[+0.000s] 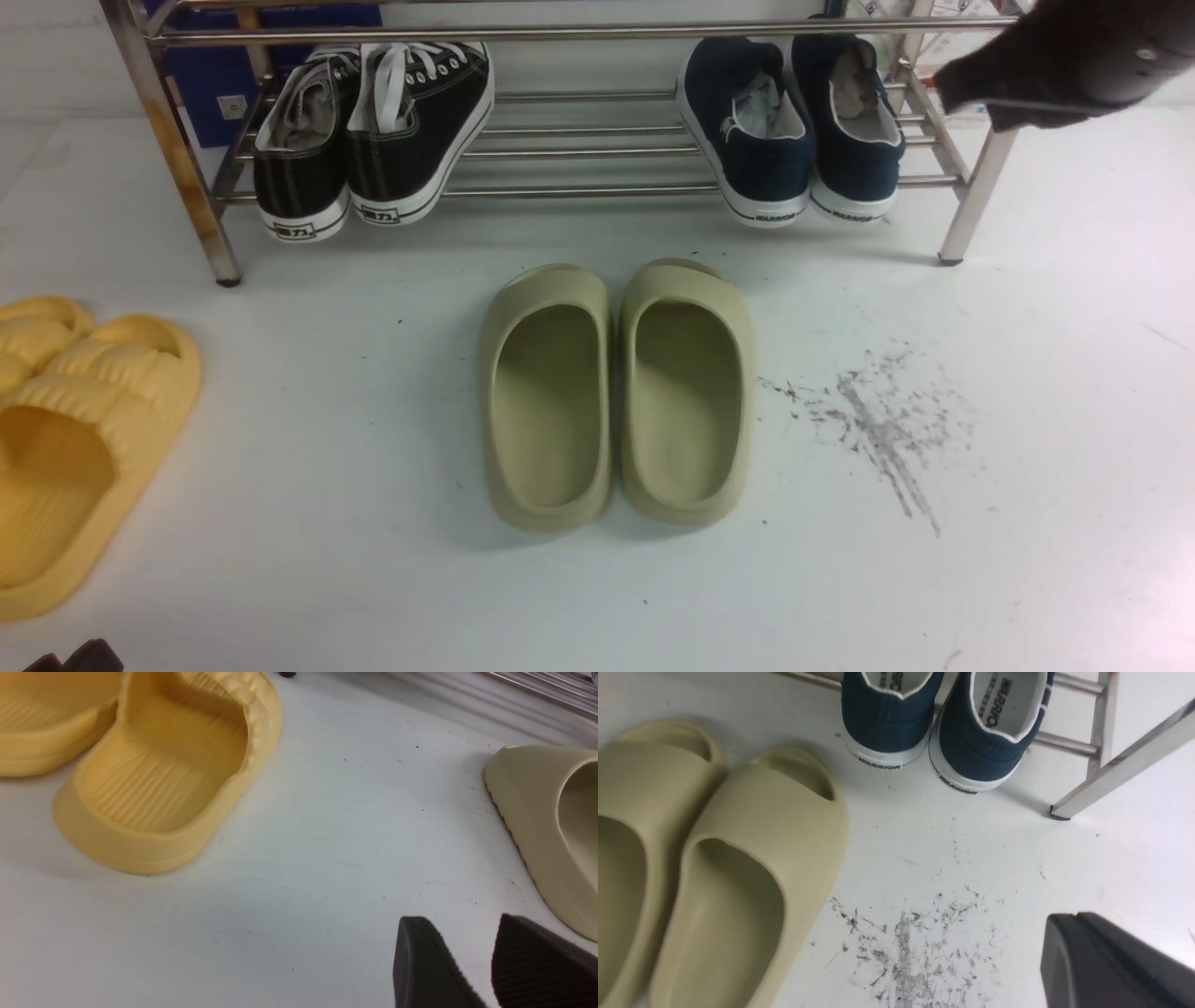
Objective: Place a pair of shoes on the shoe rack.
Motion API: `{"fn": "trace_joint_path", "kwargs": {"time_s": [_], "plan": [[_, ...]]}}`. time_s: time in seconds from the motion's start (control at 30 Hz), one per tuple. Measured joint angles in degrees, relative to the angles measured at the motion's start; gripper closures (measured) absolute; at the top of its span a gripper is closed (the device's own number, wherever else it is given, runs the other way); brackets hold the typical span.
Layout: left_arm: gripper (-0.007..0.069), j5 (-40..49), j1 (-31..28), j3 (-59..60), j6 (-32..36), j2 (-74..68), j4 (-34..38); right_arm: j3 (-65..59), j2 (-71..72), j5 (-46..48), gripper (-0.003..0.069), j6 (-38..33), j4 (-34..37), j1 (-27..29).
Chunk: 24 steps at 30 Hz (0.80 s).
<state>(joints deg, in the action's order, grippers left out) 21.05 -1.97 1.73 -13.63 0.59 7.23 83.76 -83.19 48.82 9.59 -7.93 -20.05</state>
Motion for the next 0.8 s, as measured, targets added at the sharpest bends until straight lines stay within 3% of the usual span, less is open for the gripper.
{"fn": "trace_joint_path", "kwargs": {"time_s": [0.23, 0.43, 0.8], "plan": [[0.0386, 0.0, 0.0, 0.0, 0.0, 0.0, 0.0, -21.8, 25.2, -12.8, 0.0654, 0.5, -0.8, 0.0], [0.0386, 0.0, 0.0, 0.0, 0.0, 0.0, 0.0, -34.5, 41.8, -15.1, 0.0654, 2.4, -1.4, 0.0], [0.0386, 0.0, 0.0, 0.0, 0.0, 0.0, 0.0, -40.1, 49.3, -16.1, 0.0654, 3.4, -1.3, 0.0]]}}
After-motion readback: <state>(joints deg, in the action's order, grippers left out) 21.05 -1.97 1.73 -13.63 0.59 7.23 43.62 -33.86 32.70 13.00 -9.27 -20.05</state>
